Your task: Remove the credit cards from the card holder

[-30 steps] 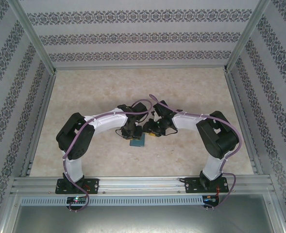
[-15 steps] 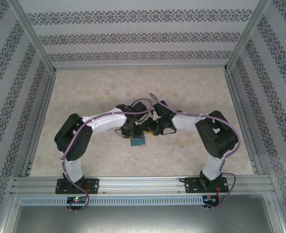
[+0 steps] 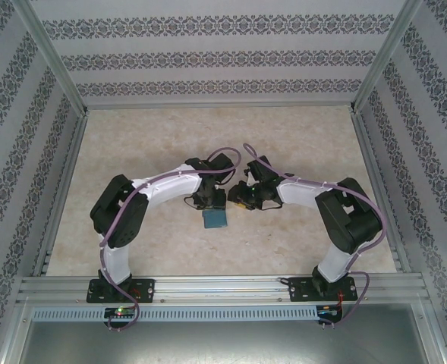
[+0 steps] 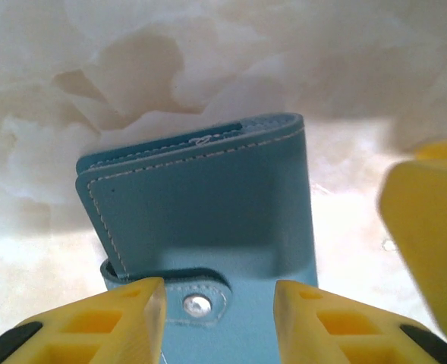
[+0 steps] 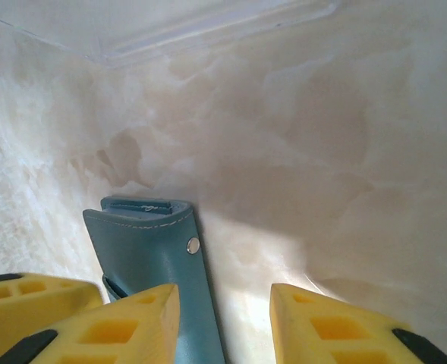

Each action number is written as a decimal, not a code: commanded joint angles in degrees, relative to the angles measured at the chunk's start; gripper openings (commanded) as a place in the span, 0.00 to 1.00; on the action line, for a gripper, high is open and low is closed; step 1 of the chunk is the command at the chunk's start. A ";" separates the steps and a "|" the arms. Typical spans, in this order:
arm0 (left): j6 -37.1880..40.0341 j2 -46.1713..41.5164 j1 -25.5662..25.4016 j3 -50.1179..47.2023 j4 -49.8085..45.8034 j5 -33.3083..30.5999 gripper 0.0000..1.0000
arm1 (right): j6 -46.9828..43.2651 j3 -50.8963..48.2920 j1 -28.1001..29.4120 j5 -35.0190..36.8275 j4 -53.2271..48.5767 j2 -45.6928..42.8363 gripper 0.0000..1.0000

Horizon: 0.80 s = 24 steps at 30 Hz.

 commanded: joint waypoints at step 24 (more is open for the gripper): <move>3.98 -1.70 0.49 -1.36 1.69 3.68 0.09 | 0.49 0.26 0.91 -5.34 3.29 2.12 0.40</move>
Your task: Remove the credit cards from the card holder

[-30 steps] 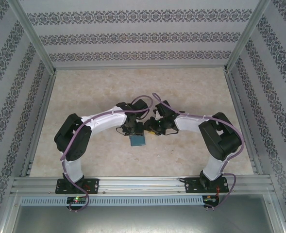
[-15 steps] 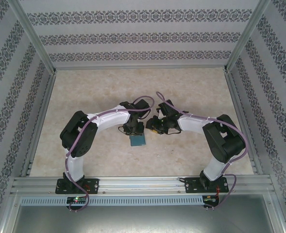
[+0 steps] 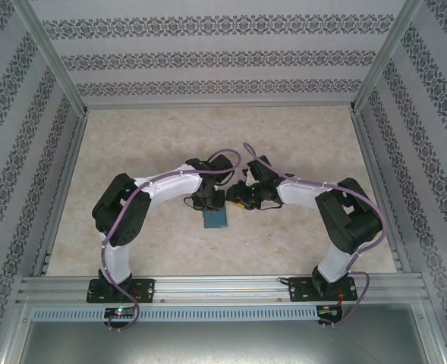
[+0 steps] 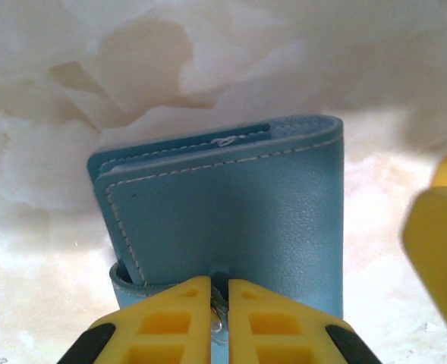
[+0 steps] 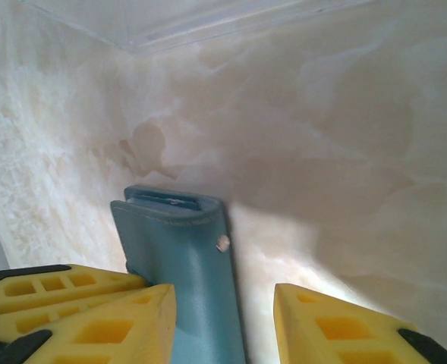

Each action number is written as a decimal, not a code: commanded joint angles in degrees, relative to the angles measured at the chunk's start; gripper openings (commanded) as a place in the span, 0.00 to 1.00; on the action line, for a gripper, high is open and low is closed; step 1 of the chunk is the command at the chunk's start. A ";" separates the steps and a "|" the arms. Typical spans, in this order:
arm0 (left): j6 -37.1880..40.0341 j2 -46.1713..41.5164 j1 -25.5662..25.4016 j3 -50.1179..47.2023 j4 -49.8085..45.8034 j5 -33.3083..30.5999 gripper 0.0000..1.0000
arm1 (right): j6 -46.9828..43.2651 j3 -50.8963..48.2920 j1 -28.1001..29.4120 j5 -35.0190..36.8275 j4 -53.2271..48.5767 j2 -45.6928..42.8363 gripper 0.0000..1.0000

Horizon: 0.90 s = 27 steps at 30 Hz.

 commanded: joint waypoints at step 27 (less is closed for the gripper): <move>1.81 -6.64 0.26 -2.08 -4.20 -3.60 0.03 | -3.50 0.52 0.46 3.43 -2.81 1.97 0.13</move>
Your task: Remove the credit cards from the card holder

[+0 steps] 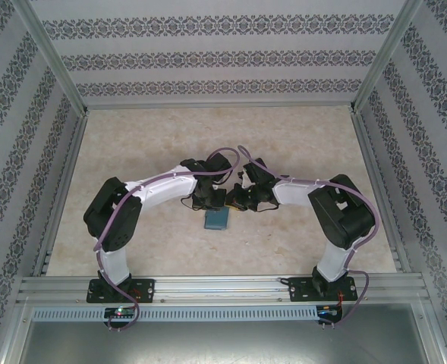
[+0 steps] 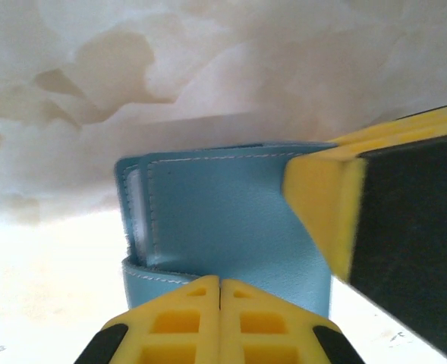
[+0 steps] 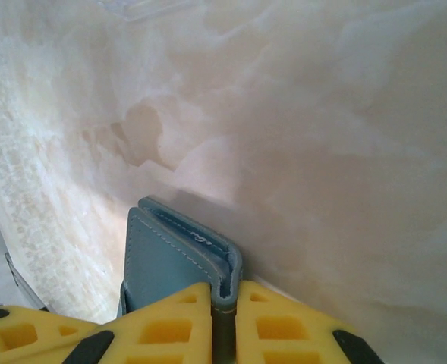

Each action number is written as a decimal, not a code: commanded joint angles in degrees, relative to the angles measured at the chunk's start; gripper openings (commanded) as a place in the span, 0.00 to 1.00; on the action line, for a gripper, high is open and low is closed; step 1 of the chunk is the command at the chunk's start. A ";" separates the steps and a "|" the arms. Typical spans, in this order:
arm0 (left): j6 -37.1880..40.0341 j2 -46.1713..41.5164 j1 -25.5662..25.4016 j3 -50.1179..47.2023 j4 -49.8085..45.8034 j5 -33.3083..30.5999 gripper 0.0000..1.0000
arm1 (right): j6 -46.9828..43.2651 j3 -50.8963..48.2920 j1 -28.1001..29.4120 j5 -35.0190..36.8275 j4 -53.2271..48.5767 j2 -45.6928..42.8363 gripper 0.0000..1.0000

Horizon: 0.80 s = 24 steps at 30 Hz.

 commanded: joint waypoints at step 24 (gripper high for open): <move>-3.11 -8.90 4.82 -9.98 6.42 4.75 0.44 | -7.46 4.35 -0.64 11.94 -17.39 -6.91 0.46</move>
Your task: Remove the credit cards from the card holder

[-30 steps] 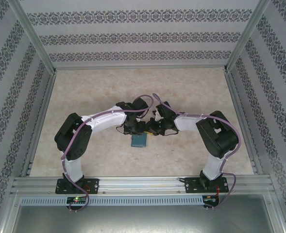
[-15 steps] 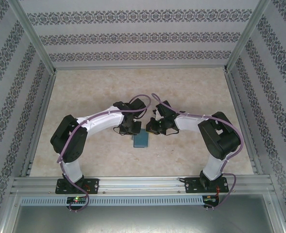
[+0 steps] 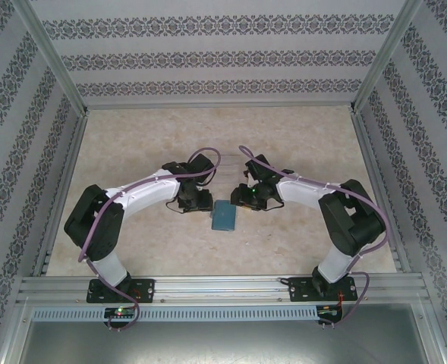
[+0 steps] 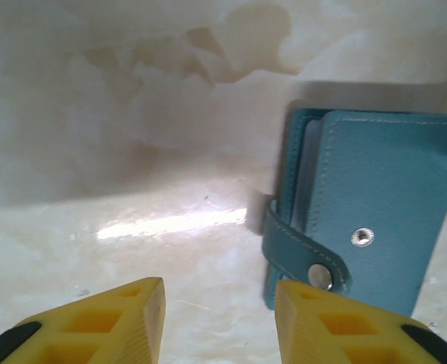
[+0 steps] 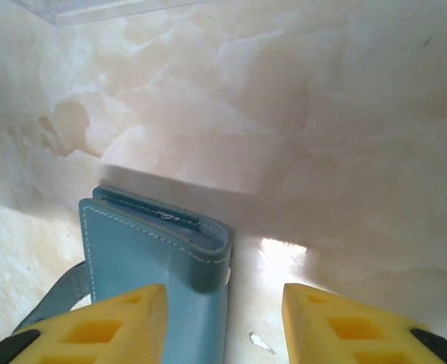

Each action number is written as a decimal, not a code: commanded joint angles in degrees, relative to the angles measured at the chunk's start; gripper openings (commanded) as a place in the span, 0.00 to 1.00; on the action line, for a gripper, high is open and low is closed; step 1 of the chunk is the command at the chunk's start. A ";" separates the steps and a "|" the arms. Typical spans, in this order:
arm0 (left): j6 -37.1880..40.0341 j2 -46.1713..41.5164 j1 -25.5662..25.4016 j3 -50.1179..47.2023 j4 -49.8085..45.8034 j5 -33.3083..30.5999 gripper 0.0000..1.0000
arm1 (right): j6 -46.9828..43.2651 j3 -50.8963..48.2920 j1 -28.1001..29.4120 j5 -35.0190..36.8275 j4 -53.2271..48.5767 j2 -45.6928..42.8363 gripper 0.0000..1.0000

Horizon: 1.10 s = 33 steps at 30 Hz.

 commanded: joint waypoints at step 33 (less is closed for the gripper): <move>5.19 5.20 -2.42 4.18 -3.60 -0.32 0.22 | 1.28 0.85 1.29 6.25 -5.54 -7.06 0.50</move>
